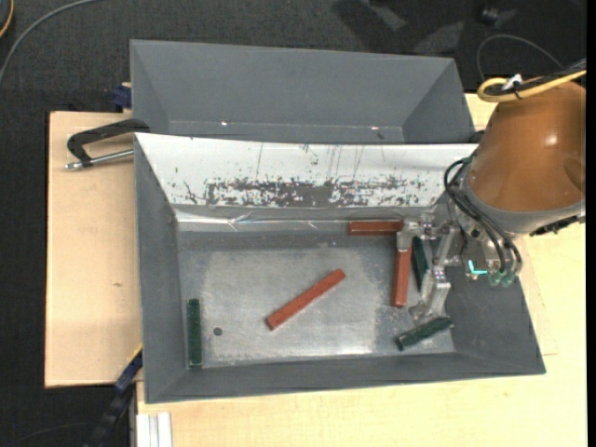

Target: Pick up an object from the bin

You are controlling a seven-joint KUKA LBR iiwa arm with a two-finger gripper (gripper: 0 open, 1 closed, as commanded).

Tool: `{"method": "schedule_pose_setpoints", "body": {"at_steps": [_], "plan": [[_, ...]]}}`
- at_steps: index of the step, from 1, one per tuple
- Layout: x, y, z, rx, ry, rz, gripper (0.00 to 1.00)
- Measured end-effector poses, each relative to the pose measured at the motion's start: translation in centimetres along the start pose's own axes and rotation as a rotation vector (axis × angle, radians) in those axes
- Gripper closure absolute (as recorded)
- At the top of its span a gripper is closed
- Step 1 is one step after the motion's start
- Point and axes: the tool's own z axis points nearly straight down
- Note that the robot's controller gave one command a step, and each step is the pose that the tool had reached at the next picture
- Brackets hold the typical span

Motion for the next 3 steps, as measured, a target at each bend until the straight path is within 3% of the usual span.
{"method": "schedule_pose_setpoints", "body": {"at_steps": [1, 2, 3], "plan": [[-5.1, -1.6, 12.5, -0.001, -0.001, 0.078, 0.00], [-5.0, 9.1, 14.2, -0.002, -0.005, -0.147, 0.00], [-5.0, 8.7, 14.2, 0.000, -0.006, -0.141, 1.00]]}}
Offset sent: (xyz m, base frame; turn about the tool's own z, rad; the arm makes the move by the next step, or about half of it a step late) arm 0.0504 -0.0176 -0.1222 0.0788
